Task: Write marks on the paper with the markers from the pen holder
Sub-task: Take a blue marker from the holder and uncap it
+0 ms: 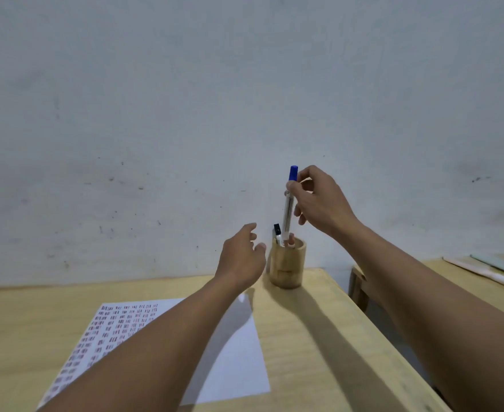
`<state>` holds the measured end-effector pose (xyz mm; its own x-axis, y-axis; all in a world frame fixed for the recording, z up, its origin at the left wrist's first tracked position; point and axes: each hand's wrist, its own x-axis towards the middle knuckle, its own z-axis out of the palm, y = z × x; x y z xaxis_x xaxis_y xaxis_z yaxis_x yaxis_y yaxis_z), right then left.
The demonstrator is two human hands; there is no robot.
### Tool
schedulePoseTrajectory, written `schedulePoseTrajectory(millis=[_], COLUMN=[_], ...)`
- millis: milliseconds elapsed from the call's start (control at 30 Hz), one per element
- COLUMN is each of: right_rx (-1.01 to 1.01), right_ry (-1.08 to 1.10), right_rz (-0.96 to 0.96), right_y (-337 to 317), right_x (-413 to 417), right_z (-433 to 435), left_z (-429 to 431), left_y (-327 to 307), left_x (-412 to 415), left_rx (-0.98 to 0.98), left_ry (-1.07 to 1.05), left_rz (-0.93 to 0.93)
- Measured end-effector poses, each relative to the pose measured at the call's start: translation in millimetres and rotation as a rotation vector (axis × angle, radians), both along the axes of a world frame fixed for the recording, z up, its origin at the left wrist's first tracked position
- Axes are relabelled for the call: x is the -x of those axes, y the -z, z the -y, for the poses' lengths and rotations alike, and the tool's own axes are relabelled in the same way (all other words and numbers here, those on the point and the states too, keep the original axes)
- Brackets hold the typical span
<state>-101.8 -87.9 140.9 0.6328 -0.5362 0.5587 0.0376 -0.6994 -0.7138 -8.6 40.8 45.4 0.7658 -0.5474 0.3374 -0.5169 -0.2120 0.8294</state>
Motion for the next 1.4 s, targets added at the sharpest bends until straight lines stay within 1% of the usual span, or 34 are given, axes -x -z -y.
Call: schedulePoseTrajectory(millis=[133, 200, 267, 433, 533, 567, 667, 700, 733, 800, 833, 867, 900, 967, 1033, 1133, 1200, 1300, 1400], right_rx=[0.008, 0.059, 0.094, 0.167, 0.138, 0.122, 0.181, 0.154, 0.054, -0.266, -0.392, -0.432, -0.418, -0.290, -0.126, 0.203, 0.361, 0.523, 0.619], right_ry=[-0.060, -0.074, -0.105, -0.143, -0.134, -0.108, 0.096, 0.120, 0.097, -0.006, -0.025, -0.007, 0.035, 0.117, 0.143, 0.119, 0.075, 0.072, 0.069], right_rz=[-0.093, -0.160, -0.219, -0.290, -0.308, -0.291, -0.206, -0.186, -0.173, -0.162, -0.167, -0.207, -0.258, -0.371, -0.504, -0.729, -0.838, -0.929, -0.937], right_y=[9, 15, 21, 27, 32, 35, 48, 52, 57, 70, 77, 88, 98, 114, 125, 136, 143, 151, 158], right_x=[7, 10, 13, 14, 13, 12, 13, 14, 13, 9, 7, 6, 6, 8, 9, 4, -1, -10, -14], right_z=[-37, -54, -70, -101, -114, -117, -135, -143, -150, -163, -167, -168, -168, -161, -150, -134, -128, -120, -114], left_z=[-37, -55, -72, -105, -118, -122, -133, -136, -139, -146, -150, -154, -158, -163, -164, -161, -155, -148, -143], left_y=[-25, -37, -47, -52, -49, -50, -52, -52, -51, -44, -39, -32, -25, -15, -9, 0, 4, 14, 27], left_x=[8, 11, 14, 15, 14, 14, 10, 8, 6, 7, 6, 5, 5, 4, 3, 4, 4, 5, 5], left_rx=[0.157, 0.255, 0.309, 0.267, 0.281, 0.307, 0.360, 0.357, 0.354, 0.341, 0.315, 0.278, 0.243, 0.186, 0.147, 0.109, 0.081, 0.029, -0.015], left_ry=[-0.050, -0.044, -0.018, 0.052, 0.047, 0.033, -0.049, -0.068, -0.071, -0.069, -0.089, -0.113, -0.130, -0.117, -0.101, -0.104, -0.098, -0.083, -0.091], left_rz=[0.010, -0.049, -0.102, -0.074, -0.075, -0.090, -0.107, -0.112, -0.129, -0.189, -0.211, -0.221, -0.224, -0.221, -0.218, -0.211, -0.205, -0.194, -0.197])
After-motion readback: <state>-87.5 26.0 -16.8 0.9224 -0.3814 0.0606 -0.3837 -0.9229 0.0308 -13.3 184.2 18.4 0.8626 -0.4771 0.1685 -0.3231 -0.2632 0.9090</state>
